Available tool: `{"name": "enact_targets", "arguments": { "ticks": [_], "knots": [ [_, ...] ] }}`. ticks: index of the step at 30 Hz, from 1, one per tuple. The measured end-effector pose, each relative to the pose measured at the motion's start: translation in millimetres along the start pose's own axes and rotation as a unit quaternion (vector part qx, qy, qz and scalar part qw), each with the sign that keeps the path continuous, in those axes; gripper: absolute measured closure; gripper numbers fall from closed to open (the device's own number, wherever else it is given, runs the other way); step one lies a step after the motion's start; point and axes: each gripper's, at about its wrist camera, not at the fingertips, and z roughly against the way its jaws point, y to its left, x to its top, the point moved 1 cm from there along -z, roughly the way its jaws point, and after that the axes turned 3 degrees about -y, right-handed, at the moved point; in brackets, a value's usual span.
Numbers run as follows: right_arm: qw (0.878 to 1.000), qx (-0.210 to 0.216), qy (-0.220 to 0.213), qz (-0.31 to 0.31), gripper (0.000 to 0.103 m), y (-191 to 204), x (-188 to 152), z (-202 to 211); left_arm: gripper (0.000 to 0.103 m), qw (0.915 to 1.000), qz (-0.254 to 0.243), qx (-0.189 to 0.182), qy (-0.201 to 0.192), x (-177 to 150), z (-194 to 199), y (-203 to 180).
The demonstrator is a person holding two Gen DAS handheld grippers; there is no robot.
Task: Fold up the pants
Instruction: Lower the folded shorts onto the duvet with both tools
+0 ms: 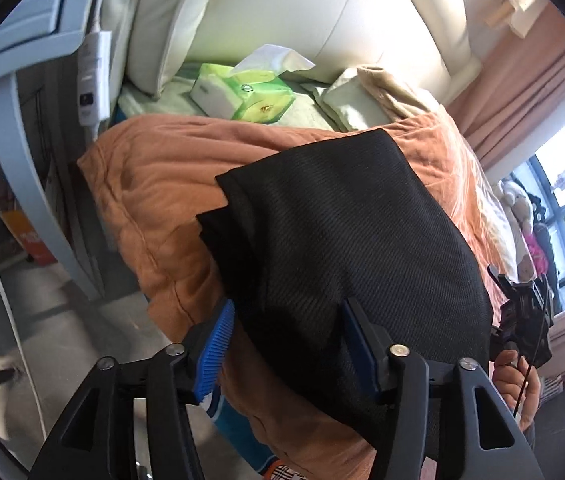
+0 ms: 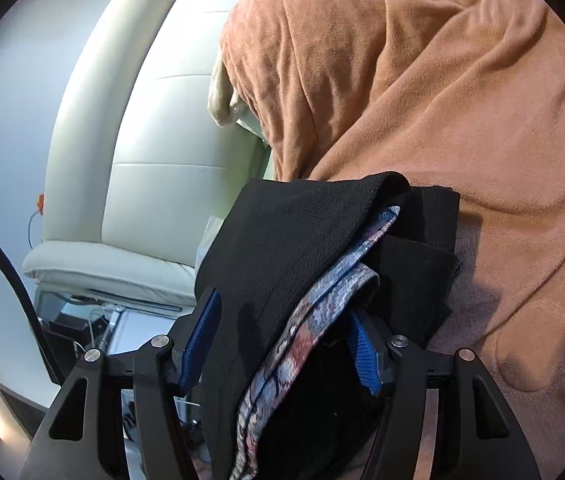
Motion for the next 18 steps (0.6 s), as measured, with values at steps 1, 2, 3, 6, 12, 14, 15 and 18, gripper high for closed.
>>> {"name": "enact_targets", "arguments": {
  "ticks": [1,2,3,6,12,14,15,18],
  "knots": [
    [1.000,0.002,-0.002,0.000,0.044,-0.7,-1.3,0.9,0.035,0.9999,0.008,-0.007,-0.002,-2.2,0.1,2.2],
    [1.000,0.003,-0.005,0.000,0.045,-1.5,0.1,-0.1,0.035,0.9997,0.016,-0.020,-0.003,-3.8,-1.4,4.0],
    [1.000,0.001,-0.008,0.001,0.049,-2.9,0.4,-0.8,0.035,0.9994,0.022,-0.028,-0.002,-5.5,-4.0,4.9],
    [1.000,-0.002,-0.017,-0.002,0.089,-7.6,0.6,3.0,0.054,0.9983,0.039,-0.044,-0.006,-11.9,-11.1,2.8],
    [0.993,-0.043,-0.047,0.097,0.098,33.1,-13.7,28.0,0.096,0.9985,0.020,-0.044,-0.027,-13.6,-7.4,-6.6],
    [0.989,-0.050,-0.055,0.129,0.099,51.8,-18.8,38.3,0.096,0.9981,0.021,-0.047,-0.034,-10.0,-0.6,-5.4],
    [0.986,-0.056,-0.058,0.146,0.099,60.7,-21.7,43.0,0.096,0.9980,0.020,-0.049,-0.034,-8.3,1.6,-5.0],
    [0.973,-0.100,-0.065,0.196,0.098,77.7,-28.6,55.3,0.096,0.9982,0.011,-0.048,-0.035,-5.9,3.6,-6.0]
  ]
}}
